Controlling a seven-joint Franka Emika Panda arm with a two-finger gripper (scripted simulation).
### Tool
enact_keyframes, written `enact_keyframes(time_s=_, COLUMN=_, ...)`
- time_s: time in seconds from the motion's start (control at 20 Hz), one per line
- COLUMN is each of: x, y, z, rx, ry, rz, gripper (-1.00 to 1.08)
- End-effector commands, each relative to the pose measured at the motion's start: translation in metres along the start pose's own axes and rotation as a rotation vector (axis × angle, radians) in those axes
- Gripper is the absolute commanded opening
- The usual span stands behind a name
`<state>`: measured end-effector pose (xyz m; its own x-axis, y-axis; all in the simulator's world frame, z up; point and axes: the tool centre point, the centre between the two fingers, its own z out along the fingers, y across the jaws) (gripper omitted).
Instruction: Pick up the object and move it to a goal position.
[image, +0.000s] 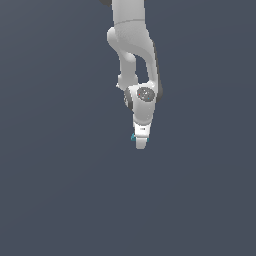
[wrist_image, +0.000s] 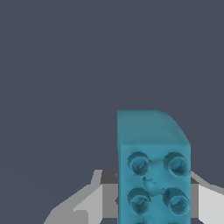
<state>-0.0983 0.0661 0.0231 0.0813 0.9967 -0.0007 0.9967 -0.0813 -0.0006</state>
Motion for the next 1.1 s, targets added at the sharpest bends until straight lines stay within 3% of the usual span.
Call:
enact_keyframes(time_s=0.0, x=0.002, y=0.001, z=-0.004, rx=-0.001, ry=0.000, rz=0.000, gripper=-1.00)
enact_keyframes(time_s=0.45, x=0.020, y=0.011, z=-0.045, rx=0.000, ry=0.001, rz=-0.001, gripper=-1.00)
enact_keyframes(time_s=1.05, x=0.068, y=0.040, z=-0.154, rx=0.001, ry=0.004, rz=-0.002, gripper=-1.00)
